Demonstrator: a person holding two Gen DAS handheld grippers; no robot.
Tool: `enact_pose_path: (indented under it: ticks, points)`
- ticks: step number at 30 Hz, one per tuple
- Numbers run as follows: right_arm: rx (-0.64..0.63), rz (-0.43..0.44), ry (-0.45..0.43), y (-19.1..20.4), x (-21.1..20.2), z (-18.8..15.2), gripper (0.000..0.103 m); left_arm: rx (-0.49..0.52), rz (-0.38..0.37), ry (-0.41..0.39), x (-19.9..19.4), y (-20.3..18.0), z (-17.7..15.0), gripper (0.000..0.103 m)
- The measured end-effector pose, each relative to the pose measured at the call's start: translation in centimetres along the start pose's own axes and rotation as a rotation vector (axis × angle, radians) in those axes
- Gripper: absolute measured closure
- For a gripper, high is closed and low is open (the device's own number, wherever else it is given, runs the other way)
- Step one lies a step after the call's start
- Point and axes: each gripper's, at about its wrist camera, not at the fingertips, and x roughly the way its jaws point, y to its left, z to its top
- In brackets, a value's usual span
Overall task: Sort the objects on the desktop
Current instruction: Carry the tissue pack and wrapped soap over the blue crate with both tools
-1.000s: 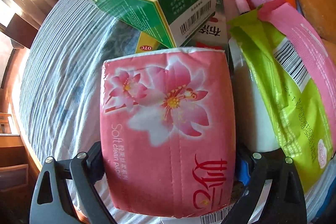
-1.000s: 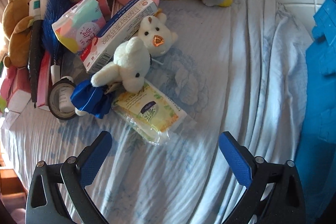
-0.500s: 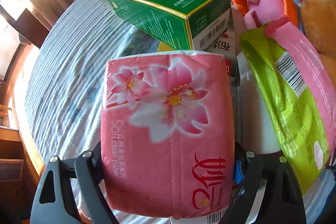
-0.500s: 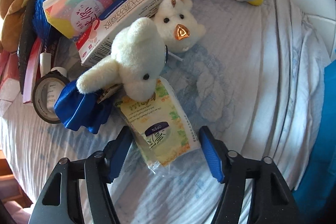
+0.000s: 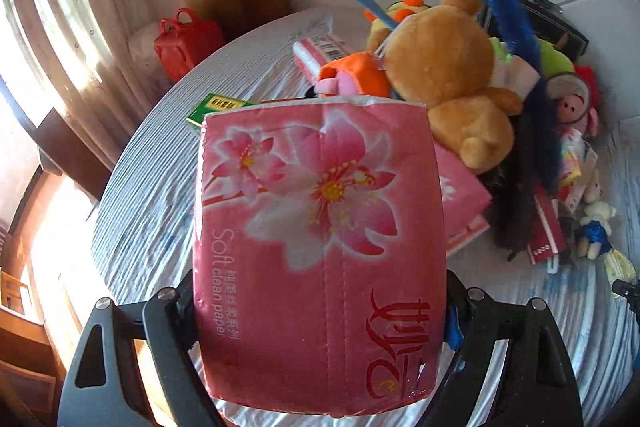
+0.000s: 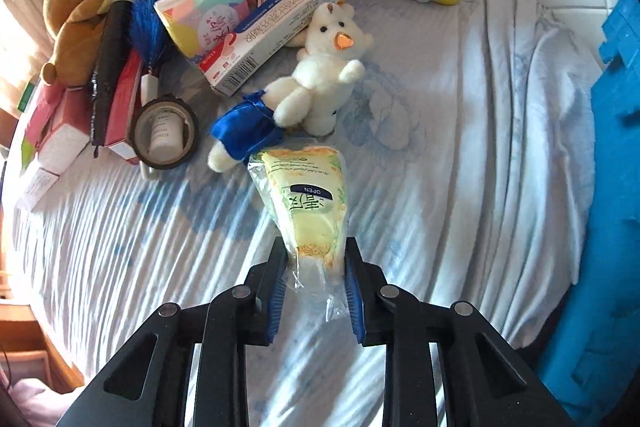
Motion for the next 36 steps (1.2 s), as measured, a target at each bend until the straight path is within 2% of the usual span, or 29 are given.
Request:
enact_pose_path:
  ticks: [5, 8, 9, 13, 22, 29, 36]
  points:
    - [0.006, -0.028, -0.131, 0.3, -5.6, -1.3, 0.077, 0.095, -0.145, -0.039, -2.8, -6.1, -0.6, 0.017]
    - [0.0, -0.047, -0.216, 1.7, -9.4, -2.7, 0.077, 0.164, -0.207, -0.071, -5.2, -9.3, -1.1, 0.017]
    - [-0.002, -0.054, -0.241, 1.5, -10.3, -2.1, 0.077, 0.184, -0.226, -0.079, -5.6, -10.3, -1.0, 0.017]
    - [0.003, -0.07, -0.346, 0.5, -16.3, -3.3, 0.077, 0.253, -0.295, -0.111, -8.6, -14.4, -1.8, 0.017]
    - [0.026, -0.105, -0.6, 0.0, -27.5, -5.8, 0.077, 0.374, -0.444, -0.279, -17.4, -20.6, -2.1, 0.017]
    - [0.093, -0.188, -0.747, -3.8, -34.0, -8.7, 0.077, 0.444, -0.561, -0.388, -23.9, -26.0, -1.6, 0.017]
    - [0.215, -0.326, -0.784, -11.4, -37.8, -11.6, 0.077, 0.522, -0.646, -0.447, -29.1, -32.3, -2.2, 0.017]
